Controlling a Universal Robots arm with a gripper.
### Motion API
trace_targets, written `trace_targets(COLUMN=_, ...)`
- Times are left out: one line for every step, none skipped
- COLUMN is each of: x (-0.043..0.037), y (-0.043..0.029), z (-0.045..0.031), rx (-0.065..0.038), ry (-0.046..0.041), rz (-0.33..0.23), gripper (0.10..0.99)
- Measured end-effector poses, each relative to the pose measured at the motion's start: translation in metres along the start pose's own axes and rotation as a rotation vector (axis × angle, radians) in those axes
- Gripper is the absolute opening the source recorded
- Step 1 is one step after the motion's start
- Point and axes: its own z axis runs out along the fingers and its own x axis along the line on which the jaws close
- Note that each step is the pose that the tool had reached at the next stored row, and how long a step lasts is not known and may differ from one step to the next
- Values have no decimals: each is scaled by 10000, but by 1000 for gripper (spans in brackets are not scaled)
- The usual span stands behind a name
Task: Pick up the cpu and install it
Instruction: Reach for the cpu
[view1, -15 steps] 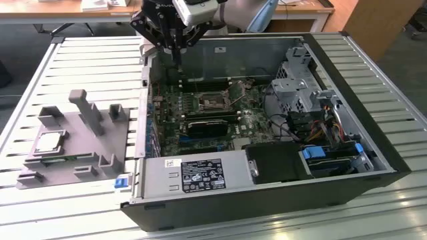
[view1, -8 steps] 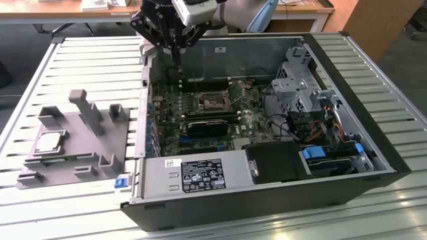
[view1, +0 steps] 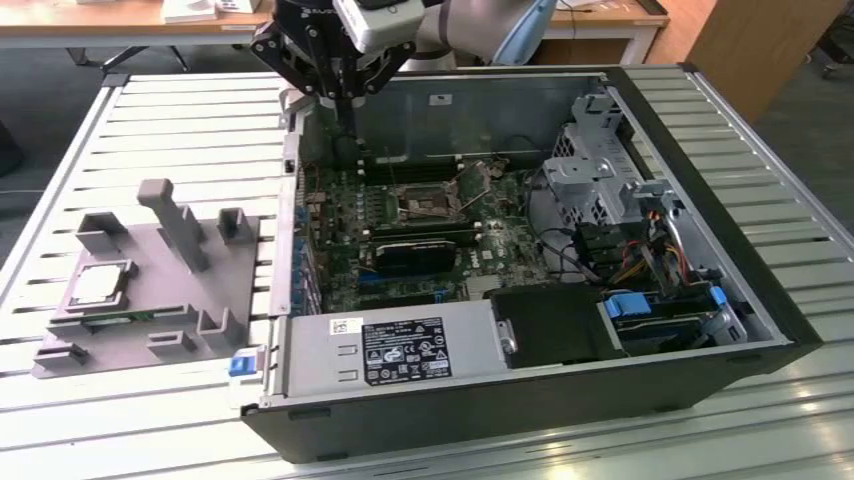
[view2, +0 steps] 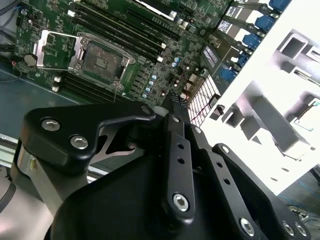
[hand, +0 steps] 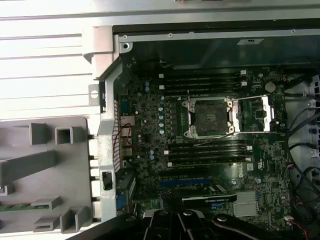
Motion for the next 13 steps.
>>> trace_targets(x=6, y=0, z=0, rx=0, ry=0, rz=-1, gripper=106)
trace_targets(x=13, y=-1, z=0, rx=0, ry=0, rz=-1, gripper=106)
trace_targets(x=18, y=-1, z=0, rx=0, ry=0, rz=-1, gripper=106)
trace_targets(x=22, y=-2, z=0, rx=0, ry=0, rz=0, gripper=106)
trace_targets(x=26, y=-2, z=0, rx=0, ry=0, rz=0, gripper=106)
trace_targets(x=29, y=-2, z=0, rx=1, ry=0, rz=0, gripper=106)
trace_targets(x=33, y=-3, z=0, rx=1, ry=1, rz=0, gripper=106)
trace_targets(x=36, y=-3, z=0, rx=1, ry=0, rz=0, gripper=106)
trace_targets(x=38, y=-3, z=0, rx=0, ry=0, rz=-1, gripper=106)
trace_targets(x=42, y=-3, z=0, rx=0, ry=1, rz=0, gripper=106)
trace_targets(x=45, y=-4, z=1, rx=0, ry=0, rz=0, gripper=106)
trace_targets(x=47, y=-4, z=1, rx=0, ry=0, rz=-1, gripper=106)
trace_targets(x=50, y=-4, z=1, rx=0, ry=0, rz=0, gripper=106)
